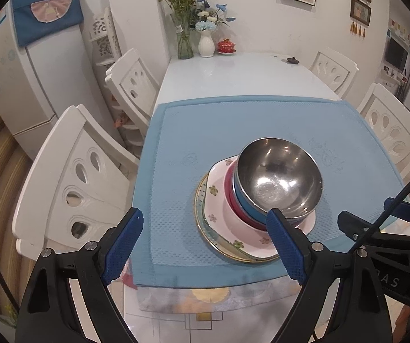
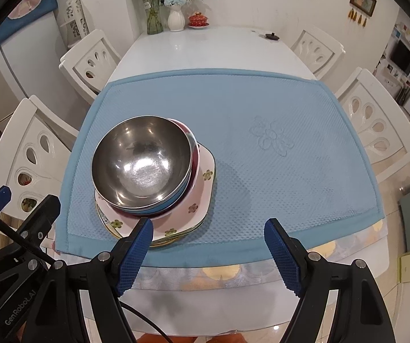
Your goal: Organize plates and bowls
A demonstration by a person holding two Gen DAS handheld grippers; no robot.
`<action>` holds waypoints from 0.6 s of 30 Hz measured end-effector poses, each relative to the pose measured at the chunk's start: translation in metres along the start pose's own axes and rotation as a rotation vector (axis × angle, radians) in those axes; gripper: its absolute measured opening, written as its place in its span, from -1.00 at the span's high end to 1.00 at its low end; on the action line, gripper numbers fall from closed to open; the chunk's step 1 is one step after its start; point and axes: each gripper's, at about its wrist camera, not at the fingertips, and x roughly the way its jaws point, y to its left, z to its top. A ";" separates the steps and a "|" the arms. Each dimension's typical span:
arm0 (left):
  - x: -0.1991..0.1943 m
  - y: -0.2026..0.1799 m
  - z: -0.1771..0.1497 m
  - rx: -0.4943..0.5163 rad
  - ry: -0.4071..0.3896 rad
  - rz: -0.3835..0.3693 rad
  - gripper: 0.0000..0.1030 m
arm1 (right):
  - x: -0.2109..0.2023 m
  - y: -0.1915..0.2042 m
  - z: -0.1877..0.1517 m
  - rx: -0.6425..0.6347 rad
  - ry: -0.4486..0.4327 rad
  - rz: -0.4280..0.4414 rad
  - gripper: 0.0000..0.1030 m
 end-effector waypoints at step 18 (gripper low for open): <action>0.018 0.028 -0.002 -0.097 0.057 -0.030 -0.69 | 0.012 0.010 -0.001 -0.006 0.028 0.041 -0.51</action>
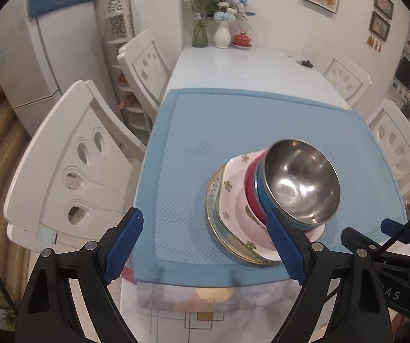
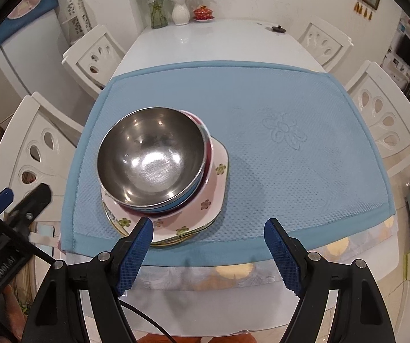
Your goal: Organize plates and bowls
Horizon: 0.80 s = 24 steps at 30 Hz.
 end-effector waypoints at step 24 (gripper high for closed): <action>0.009 0.002 -0.001 -0.007 0.037 -0.016 -0.69 | 0.003 -0.008 0.000 -0.006 -0.004 0.014 -0.51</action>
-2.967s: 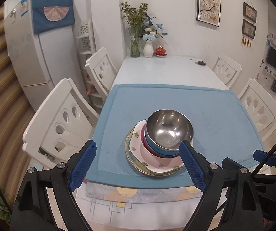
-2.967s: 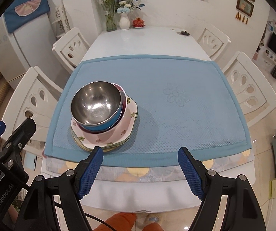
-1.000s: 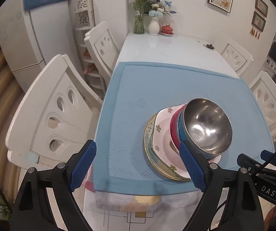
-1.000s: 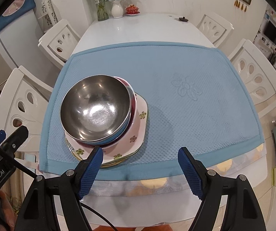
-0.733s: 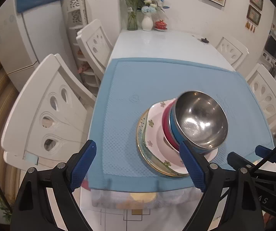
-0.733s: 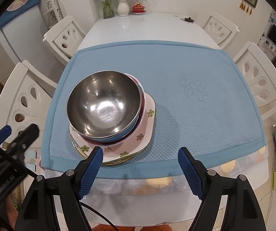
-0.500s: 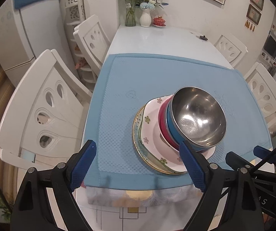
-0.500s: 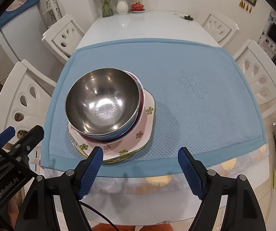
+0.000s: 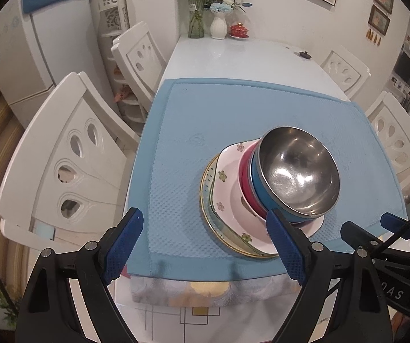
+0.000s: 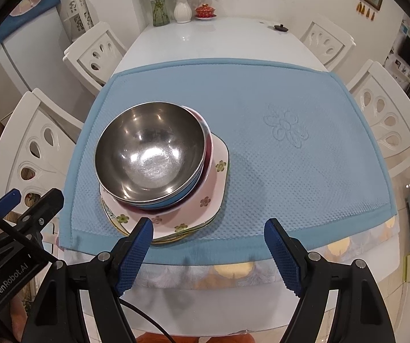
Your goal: Organize plates and bowls
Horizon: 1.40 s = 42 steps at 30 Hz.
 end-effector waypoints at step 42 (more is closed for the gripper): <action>-0.007 -0.066 0.030 0.066 -0.146 0.050 -0.70 | 0.005 -0.096 0.020 0.092 0.012 0.045 -0.51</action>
